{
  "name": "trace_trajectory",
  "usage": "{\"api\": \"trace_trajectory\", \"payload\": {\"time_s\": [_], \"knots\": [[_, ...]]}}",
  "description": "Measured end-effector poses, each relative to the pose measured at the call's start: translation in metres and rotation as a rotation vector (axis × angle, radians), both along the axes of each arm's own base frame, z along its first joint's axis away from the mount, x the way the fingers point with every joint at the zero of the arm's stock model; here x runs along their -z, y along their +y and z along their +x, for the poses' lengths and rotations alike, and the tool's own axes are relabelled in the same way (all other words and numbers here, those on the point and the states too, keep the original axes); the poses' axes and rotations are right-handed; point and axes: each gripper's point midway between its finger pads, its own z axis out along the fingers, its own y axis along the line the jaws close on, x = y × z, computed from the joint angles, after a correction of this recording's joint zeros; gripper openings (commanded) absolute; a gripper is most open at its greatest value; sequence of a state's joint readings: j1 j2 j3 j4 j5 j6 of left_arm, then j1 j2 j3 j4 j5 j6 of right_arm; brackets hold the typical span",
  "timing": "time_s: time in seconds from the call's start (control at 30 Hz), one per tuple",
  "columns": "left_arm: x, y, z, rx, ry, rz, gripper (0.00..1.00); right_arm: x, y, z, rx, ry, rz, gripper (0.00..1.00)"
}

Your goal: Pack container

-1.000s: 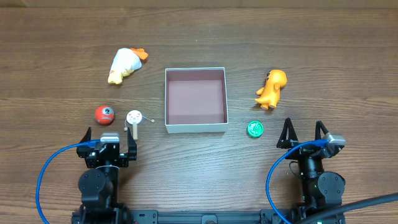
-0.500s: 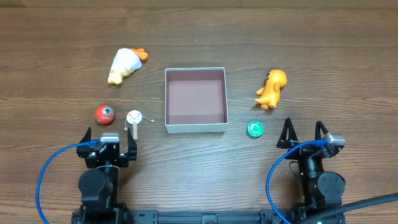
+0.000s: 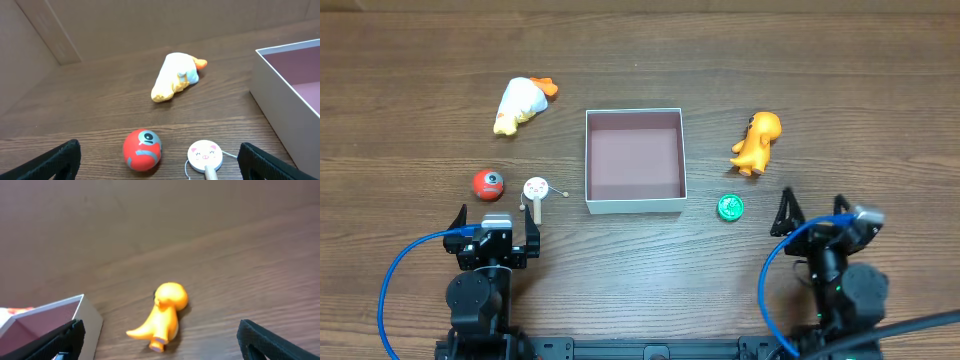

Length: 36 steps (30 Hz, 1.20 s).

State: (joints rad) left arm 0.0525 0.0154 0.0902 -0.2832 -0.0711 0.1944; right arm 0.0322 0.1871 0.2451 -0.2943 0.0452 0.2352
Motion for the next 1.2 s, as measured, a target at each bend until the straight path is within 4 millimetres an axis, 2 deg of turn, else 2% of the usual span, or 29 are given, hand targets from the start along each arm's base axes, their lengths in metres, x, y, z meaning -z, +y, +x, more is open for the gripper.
{"api": "trace_trajectory", "payload": {"time_s": [0.1, 0.23, 0.4, 0.53, 0.63, 0.7, 0.73, 0.93, 1.2], "knots": [[0.000, 0.000, 0.000, 0.000, 0.001, 0.000, 1.00, -0.024, -0.002, 0.004, 0.011, 0.082, -0.004, 1.00], [0.000, 0.000, 0.000, 0.000, 0.000, 0.000, 1.00, -0.047, 0.000, 0.025, 0.006, 0.245, -0.010, 1.00], [0.001, 0.000, 0.000, 0.000, 0.001, 0.000, 1.00, -0.048, 0.012, 0.049, -0.054, 0.584, 0.006, 1.00], [0.000, 0.000, 0.000, 0.000, -0.002, 0.000, 1.00, -0.039, 0.018, 0.061, -0.077, 0.848, 0.022, 1.00], [0.000, 0.000, 0.000, 0.000, -0.001, 0.000, 1.00, -0.030, 0.022, 0.081, -0.090, 0.915, 0.029, 1.00], [0.000, 0.000, 0.000, 0.000, -0.001, 0.000, 1.00, -0.018, 0.025, 0.093, -0.101, 0.945, 0.038, 1.00], [0.000, 0.000, 0.000, 0.000, -0.001, 0.000, 1.00, -0.003, 0.029, 0.097, -0.117, 0.996, 0.053, 1.00], [0.000, 0.000, 0.000, 0.000, -0.001, 0.000, 1.00, 0.032, 0.037, 0.099, -0.129, 1.120, 0.107, 1.00], [0.000, 0.000, 0.000, 0.000, -0.001, 0.000, 1.00, 0.058, 0.040, 0.085, -0.057, 1.272, 0.199, 1.00]]}}
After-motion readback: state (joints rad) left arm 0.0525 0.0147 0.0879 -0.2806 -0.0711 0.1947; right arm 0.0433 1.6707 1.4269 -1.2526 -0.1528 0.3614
